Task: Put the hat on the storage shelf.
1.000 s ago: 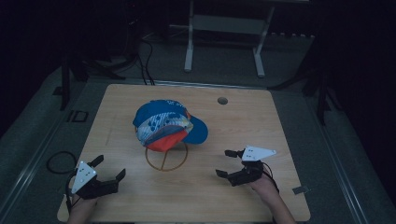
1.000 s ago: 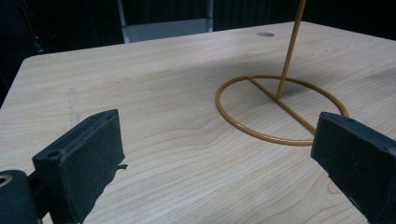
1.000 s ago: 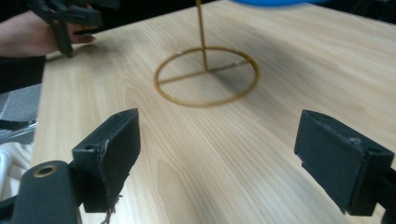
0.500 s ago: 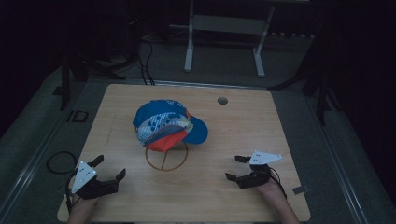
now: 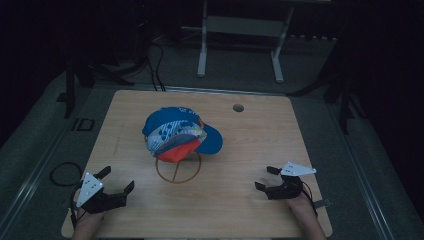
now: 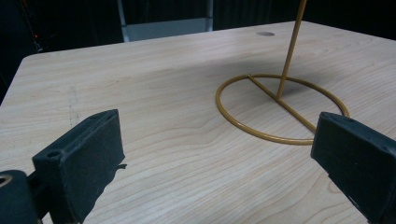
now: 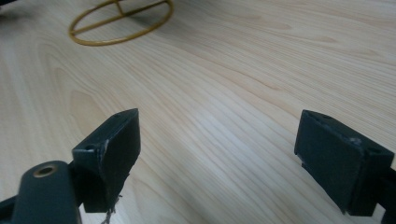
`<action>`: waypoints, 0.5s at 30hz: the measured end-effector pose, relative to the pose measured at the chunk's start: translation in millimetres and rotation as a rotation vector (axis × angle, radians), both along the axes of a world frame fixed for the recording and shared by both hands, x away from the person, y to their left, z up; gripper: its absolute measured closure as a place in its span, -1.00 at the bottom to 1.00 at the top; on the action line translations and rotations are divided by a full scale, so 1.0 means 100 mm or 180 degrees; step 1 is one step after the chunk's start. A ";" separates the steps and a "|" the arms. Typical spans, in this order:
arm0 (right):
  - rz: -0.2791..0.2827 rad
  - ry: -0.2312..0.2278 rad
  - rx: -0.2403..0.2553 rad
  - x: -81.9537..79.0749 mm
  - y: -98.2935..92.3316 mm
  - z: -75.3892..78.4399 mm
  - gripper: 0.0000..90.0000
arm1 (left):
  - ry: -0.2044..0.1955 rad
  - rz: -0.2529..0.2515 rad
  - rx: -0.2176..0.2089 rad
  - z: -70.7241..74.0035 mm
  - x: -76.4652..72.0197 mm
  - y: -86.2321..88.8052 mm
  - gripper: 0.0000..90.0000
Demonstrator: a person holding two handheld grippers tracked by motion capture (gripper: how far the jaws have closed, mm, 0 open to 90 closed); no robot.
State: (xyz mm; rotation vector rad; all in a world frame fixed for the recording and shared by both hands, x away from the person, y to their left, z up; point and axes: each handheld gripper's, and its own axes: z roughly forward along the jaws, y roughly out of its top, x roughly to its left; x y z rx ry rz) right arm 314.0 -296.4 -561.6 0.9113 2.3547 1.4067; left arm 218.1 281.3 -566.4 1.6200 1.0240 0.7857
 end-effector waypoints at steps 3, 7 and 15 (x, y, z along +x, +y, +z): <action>-0.0127 0.0007 -0.0033 0.01 -0.08 -0.02 -0.68 | 0.0005 0.0000 0.0000 0.00 0.00 0.00 -0.94; -0.0190 0.0009 0.0031 0.03 -0.14 -0.03 -0.68 | 0.0004 0.0003 0.0004 0.00 0.00 0.01 -0.94; -0.0172 -0.0020 0.0011 0.03 -0.12 -0.03 -0.68 | 0.0011 0.0003 -0.0009 -0.01 0.00 0.02 -0.94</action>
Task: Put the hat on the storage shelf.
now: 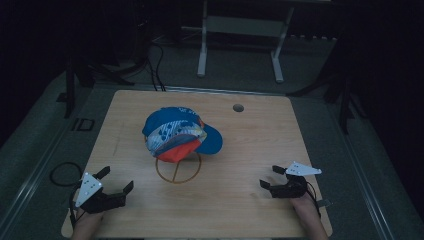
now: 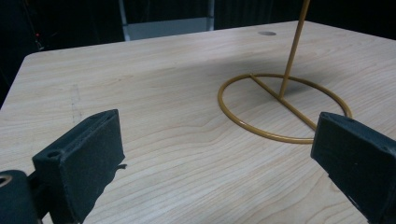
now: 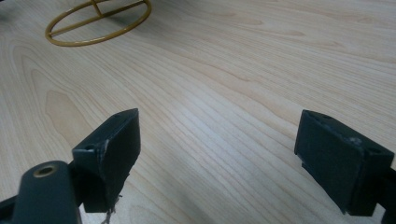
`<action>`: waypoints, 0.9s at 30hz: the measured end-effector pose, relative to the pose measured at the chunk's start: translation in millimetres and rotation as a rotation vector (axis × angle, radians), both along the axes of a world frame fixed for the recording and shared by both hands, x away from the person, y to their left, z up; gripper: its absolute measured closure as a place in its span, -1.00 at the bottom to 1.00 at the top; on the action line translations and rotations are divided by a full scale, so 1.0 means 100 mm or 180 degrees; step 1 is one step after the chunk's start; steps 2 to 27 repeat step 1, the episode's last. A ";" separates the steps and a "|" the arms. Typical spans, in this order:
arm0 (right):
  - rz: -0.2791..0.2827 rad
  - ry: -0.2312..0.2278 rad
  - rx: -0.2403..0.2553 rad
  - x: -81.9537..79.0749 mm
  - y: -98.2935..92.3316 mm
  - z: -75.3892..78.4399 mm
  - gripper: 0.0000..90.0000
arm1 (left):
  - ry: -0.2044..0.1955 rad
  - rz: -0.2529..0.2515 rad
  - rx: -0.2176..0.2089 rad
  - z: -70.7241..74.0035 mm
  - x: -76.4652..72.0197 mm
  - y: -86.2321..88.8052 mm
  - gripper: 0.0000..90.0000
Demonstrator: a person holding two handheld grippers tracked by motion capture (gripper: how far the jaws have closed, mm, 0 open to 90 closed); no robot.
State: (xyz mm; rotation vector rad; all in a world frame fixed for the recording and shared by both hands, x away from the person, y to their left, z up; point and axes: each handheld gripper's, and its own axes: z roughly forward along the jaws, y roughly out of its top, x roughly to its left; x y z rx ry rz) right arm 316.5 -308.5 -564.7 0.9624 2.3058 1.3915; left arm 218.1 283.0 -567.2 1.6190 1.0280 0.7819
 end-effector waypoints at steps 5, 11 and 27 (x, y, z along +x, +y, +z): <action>-0.0006 -0.0013 0.0002 0.00 0.00 0.00 -0.68 | 0.0003 0.0003 0.0007 0.00 0.00 0.00 -0.94; -0.0006 -0.0013 0.0002 0.00 0.00 0.00 -0.68 | 0.0003 0.0003 0.0007 0.00 0.00 0.00 -0.94; -0.0006 -0.0013 0.0002 0.00 0.00 0.00 -0.68 | 0.0003 0.0003 0.0007 0.00 0.00 0.00 -0.94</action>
